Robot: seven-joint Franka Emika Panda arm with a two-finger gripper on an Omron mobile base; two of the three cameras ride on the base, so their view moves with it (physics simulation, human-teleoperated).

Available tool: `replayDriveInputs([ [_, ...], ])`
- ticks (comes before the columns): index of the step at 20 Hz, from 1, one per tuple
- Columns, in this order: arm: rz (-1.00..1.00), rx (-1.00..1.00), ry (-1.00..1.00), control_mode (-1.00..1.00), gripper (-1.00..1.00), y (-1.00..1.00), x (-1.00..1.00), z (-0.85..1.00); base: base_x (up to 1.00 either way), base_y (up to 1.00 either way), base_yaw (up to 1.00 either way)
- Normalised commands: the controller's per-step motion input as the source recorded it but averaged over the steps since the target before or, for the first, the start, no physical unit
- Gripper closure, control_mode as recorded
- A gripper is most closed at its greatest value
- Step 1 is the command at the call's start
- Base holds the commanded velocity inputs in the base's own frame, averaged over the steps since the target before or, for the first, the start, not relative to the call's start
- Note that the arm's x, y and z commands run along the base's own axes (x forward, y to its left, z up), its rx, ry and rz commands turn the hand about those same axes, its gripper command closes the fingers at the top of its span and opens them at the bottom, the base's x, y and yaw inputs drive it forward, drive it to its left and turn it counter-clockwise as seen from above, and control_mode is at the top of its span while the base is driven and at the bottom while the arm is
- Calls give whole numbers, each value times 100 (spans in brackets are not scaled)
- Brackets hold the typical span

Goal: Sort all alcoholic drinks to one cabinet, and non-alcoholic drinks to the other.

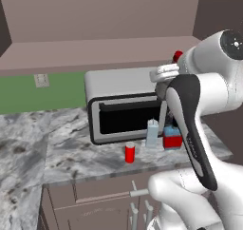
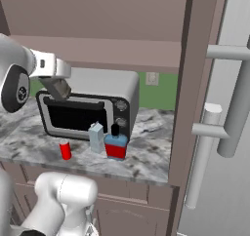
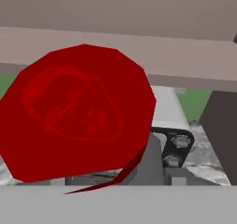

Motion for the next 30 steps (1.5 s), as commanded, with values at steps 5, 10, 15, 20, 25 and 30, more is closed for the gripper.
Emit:
replayDriveInputs([
  [5, -4, -2, -13, -100, 100, -3, 18, 69, 0, 0, 0],
  [10, -5, 0, -4, -100, 100, -11, 50, 37, 0, 0, 0],
  [15, -5, 0, 0, -100, 100, -17, 86, 4, 0, 0, 0],
  [20, -5, 0, 0, -100, 100, -31, 78, 0, 0, 0, 0],
  [25, -5, 0, 0, -100, 100, -32, 79, 0, 0, 0, 0],
  [30, -4, 0, 0, -100, 100, -33, 81, 0, 0, 0, 0],
])
